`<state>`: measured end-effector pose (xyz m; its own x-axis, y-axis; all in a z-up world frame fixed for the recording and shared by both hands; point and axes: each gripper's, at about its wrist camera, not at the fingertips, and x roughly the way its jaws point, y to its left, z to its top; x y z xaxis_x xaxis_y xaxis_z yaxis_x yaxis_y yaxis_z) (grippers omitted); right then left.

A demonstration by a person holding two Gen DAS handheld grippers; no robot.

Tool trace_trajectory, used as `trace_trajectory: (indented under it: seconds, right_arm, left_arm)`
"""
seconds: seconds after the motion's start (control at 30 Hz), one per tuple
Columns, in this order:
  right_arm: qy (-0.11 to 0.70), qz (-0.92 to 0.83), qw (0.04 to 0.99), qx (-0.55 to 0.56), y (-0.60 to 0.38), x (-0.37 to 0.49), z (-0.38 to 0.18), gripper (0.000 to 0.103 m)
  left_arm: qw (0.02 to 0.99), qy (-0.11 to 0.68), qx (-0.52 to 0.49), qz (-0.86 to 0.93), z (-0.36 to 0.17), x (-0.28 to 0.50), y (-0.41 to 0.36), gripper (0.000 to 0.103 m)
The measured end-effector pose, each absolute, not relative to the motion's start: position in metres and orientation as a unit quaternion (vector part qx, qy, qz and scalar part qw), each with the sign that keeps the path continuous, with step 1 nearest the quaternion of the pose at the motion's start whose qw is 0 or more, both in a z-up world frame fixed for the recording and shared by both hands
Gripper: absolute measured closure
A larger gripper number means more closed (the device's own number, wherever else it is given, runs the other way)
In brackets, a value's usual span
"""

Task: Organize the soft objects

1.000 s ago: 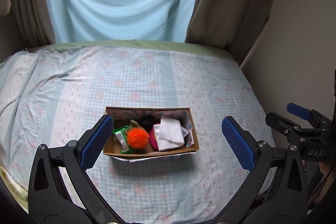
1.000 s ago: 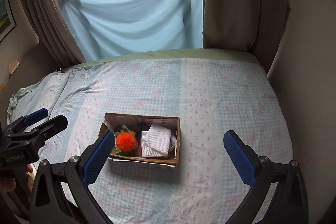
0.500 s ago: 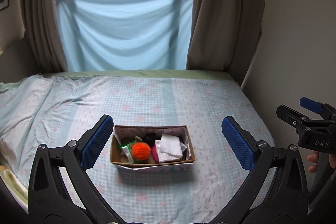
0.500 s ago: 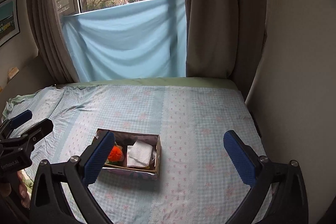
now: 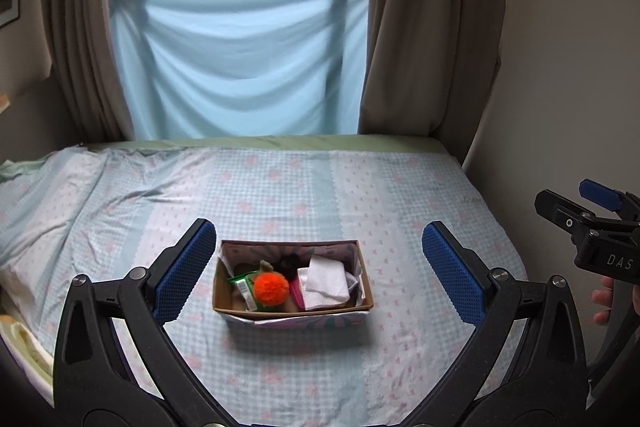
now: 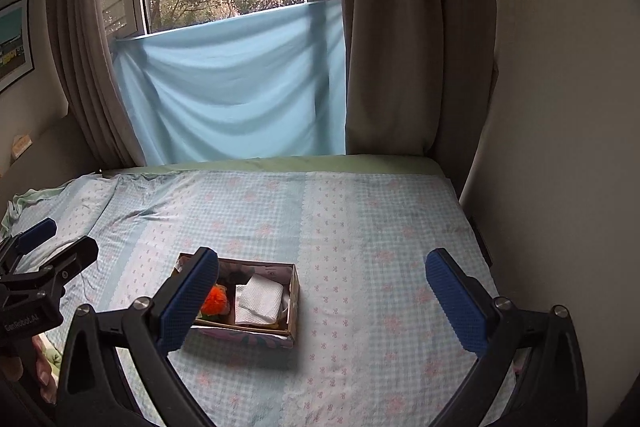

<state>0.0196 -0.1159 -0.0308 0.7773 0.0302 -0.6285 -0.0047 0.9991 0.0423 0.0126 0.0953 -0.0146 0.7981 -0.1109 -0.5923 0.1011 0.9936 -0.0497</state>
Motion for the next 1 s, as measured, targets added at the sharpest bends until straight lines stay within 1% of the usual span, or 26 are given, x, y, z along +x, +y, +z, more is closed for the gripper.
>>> trace_trajectory:
  seconds: [1.0]
  right_arm:
    - [0.336, -0.002, 0.942, 0.020, -0.1167, 0.0218, -0.0324, 0.000]
  left_arm:
    - [0.948, 0.313, 0.005, -0.055, -0.0127, 0.0159, 0.0968, 0.000]
